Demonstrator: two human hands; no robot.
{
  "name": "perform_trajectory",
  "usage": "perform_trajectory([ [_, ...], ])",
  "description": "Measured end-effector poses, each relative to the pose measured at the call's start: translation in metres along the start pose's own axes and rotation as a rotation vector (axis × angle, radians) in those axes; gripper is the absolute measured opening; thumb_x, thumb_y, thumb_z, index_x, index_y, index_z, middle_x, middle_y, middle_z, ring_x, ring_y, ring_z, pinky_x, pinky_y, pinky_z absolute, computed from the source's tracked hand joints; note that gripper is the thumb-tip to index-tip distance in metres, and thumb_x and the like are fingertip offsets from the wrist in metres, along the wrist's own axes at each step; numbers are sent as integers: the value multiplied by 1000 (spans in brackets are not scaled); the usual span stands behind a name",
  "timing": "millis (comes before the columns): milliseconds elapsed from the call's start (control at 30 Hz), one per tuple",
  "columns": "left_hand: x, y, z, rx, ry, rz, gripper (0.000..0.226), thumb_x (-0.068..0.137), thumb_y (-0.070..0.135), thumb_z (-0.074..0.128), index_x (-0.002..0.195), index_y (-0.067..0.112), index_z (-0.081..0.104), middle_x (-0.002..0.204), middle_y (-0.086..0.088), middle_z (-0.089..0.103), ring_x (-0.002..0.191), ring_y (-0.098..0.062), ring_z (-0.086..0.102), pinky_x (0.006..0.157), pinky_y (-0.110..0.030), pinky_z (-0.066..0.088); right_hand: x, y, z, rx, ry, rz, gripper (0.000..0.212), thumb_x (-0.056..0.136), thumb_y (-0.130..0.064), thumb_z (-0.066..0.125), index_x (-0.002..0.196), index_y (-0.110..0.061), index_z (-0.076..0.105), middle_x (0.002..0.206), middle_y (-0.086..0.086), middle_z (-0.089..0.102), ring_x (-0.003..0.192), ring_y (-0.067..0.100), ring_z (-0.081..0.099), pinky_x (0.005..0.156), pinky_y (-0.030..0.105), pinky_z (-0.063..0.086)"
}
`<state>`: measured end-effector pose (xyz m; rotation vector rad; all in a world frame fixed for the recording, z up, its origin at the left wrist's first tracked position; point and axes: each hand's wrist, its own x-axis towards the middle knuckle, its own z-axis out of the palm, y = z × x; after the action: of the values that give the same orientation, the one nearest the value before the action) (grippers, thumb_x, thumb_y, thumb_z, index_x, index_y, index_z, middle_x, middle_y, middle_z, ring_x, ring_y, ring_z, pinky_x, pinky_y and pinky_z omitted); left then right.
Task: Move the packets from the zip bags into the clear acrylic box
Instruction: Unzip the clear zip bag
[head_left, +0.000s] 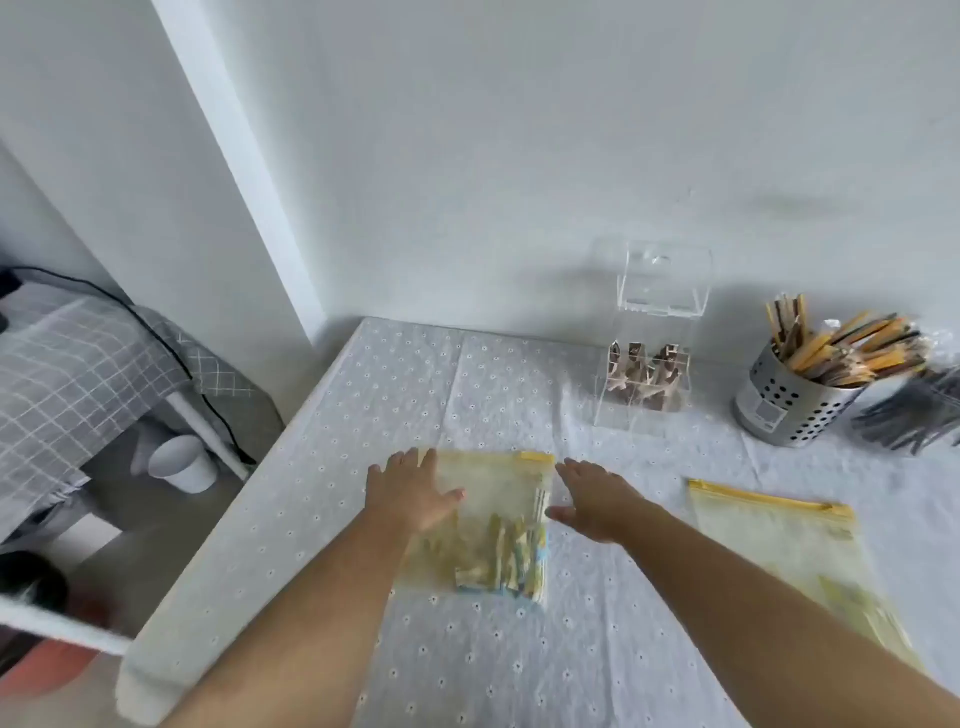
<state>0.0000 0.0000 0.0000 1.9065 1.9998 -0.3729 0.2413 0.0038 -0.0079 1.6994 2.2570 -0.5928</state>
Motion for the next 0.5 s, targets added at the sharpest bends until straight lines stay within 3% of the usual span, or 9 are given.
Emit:
perform_trajectory([
  [200,8,-25,38,-69,22,-1,85,85,63,45,150,22,9,157,-4,17,142,-25,20,113,-46,22,36,-15,13,-26,25,-43,96,84,-53,58,151,-12,3,161,5,3,148,24,5,121,41,14],
  [333,13,-32,52,-295,128,49,84,82,47,63,148,26,15,148,-3,33,135,-22,33,109,-39,33,52,-18,10,34,10,-37,111,70,-52,74,151,-19,5,159,2,14,147,24,11,120,42,16],
  [433,13,-32,53,-592,190,-10,78,84,24,66,147,30,20,121,-4,53,112,-17,51,93,-29,44,60,-19,6,62,37,-14,117,58,-51,82,149,-23,14,151,4,30,139,26,28,116,43,26],
  [500,12,-31,51,-715,199,-22,73,87,12,61,146,32,24,96,0,54,86,-12,54,74,-20,43,62,-20,2,94,67,9,106,59,-46,83,145,-25,26,142,3,37,131,25,37,111,41,33],
])
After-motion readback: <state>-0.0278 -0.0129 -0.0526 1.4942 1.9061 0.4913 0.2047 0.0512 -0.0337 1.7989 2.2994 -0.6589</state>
